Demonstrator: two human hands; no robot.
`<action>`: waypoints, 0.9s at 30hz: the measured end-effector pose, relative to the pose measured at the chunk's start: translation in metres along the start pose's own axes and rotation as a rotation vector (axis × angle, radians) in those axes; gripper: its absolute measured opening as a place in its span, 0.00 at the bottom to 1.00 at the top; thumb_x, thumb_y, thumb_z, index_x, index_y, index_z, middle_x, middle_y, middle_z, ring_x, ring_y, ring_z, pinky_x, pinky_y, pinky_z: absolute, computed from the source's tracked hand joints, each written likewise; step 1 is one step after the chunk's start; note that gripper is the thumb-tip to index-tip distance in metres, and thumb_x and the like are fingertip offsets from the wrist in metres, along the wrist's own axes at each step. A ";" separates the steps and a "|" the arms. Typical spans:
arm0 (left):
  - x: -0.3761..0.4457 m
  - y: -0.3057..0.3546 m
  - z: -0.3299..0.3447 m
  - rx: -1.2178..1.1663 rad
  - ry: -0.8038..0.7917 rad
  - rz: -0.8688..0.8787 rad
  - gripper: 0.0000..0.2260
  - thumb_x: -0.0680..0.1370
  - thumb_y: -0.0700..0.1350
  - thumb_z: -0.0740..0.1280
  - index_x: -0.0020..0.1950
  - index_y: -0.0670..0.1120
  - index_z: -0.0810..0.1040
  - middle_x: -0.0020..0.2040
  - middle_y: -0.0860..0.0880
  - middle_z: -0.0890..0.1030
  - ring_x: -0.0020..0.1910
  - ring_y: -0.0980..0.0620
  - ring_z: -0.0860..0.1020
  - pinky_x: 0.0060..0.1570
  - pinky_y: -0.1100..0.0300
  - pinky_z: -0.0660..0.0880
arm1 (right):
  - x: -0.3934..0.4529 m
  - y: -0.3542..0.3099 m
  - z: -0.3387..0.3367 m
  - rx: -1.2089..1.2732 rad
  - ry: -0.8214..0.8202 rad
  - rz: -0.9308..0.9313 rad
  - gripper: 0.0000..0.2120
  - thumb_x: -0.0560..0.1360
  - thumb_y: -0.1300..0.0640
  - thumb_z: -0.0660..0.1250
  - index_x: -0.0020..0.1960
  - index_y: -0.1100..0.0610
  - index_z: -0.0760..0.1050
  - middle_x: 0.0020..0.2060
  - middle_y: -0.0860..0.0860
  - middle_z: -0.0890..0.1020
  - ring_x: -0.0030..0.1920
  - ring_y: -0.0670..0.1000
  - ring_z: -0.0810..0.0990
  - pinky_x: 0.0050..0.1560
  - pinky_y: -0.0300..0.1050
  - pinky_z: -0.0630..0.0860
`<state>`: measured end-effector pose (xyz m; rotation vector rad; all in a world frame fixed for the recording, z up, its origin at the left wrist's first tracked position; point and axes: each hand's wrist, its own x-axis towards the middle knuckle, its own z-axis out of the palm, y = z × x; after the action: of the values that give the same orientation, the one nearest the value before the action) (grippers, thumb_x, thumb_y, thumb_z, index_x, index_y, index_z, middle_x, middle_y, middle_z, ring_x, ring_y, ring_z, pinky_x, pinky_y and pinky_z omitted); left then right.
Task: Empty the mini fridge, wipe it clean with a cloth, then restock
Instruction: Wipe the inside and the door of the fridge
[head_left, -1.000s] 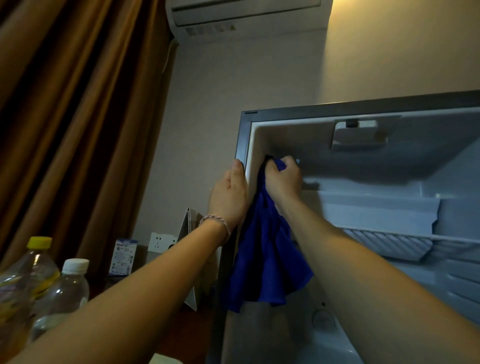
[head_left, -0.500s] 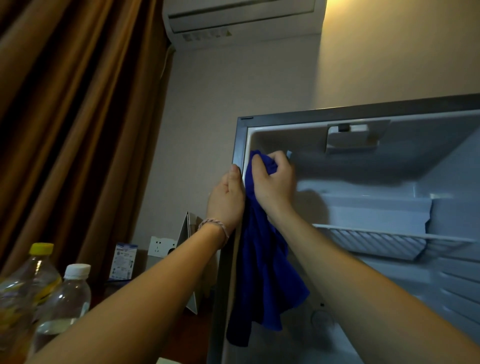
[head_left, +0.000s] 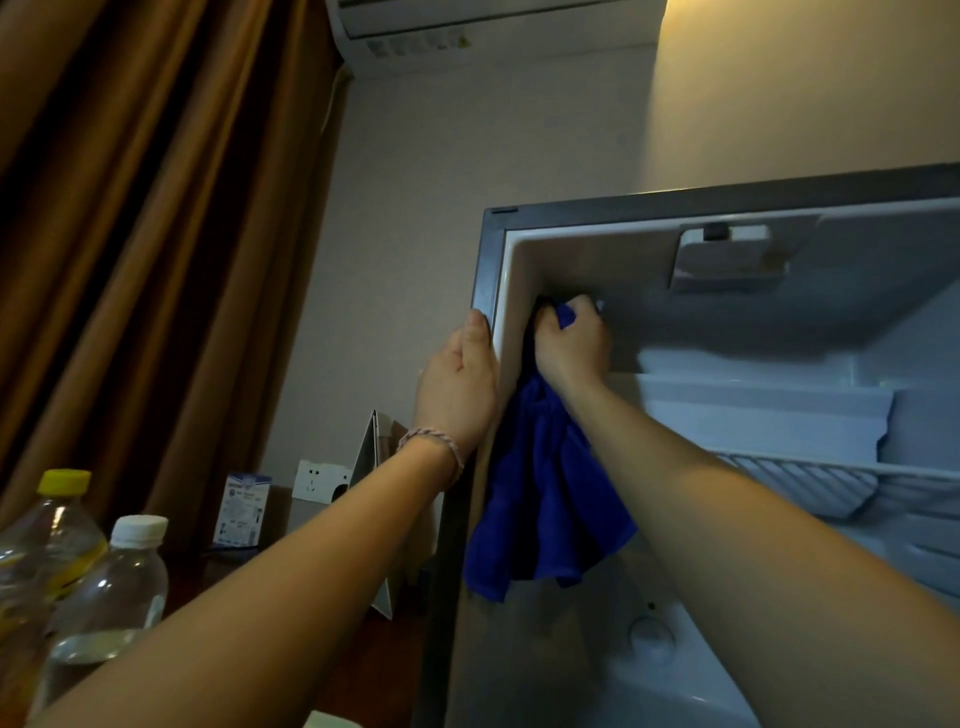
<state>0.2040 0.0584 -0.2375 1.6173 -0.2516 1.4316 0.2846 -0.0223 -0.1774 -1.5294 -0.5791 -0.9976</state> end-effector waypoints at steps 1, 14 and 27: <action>0.000 0.000 0.000 -0.001 0.006 0.007 0.23 0.85 0.57 0.48 0.35 0.47 0.68 0.31 0.50 0.70 0.30 0.55 0.69 0.31 0.61 0.63 | 0.000 0.002 -0.001 -0.010 -0.013 0.010 0.08 0.78 0.48 0.62 0.47 0.53 0.71 0.52 0.61 0.79 0.50 0.62 0.79 0.56 0.58 0.77; -0.005 0.007 -0.002 0.017 0.008 -0.025 0.23 0.85 0.57 0.47 0.35 0.48 0.68 0.32 0.50 0.71 0.31 0.55 0.70 0.32 0.61 0.64 | -0.023 -0.009 -0.031 -0.034 -0.273 0.089 0.07 0.82 0.55 0.60 0.49 0.58 0.68 0.40 0.51 0.72 0.37 0.46 0.70 0.32 0.39 0.65; -0.004 0.002 -0.002 -0.025 -0.004 -0.036 0.22 0.85 0.57 0.48 0.37 0.48 0.70 0.33 0.50 0.72 0.32 0.55 0.71 0.33 0.60 0.66 | -0.017 -0.027 -0.013 0.201 -0.015 0.016 0.08 0.77 0.54 0.66 0.40 0.51 0.71 0.36 0.48 0.77 0.35 0.47 0.75 0.34 0.42 0.69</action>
<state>0.1997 0.0573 -0.2397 1.5965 -0.2408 1.3932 0.2501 -0.0263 -0.1772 -1.3623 -0.6561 -0.8889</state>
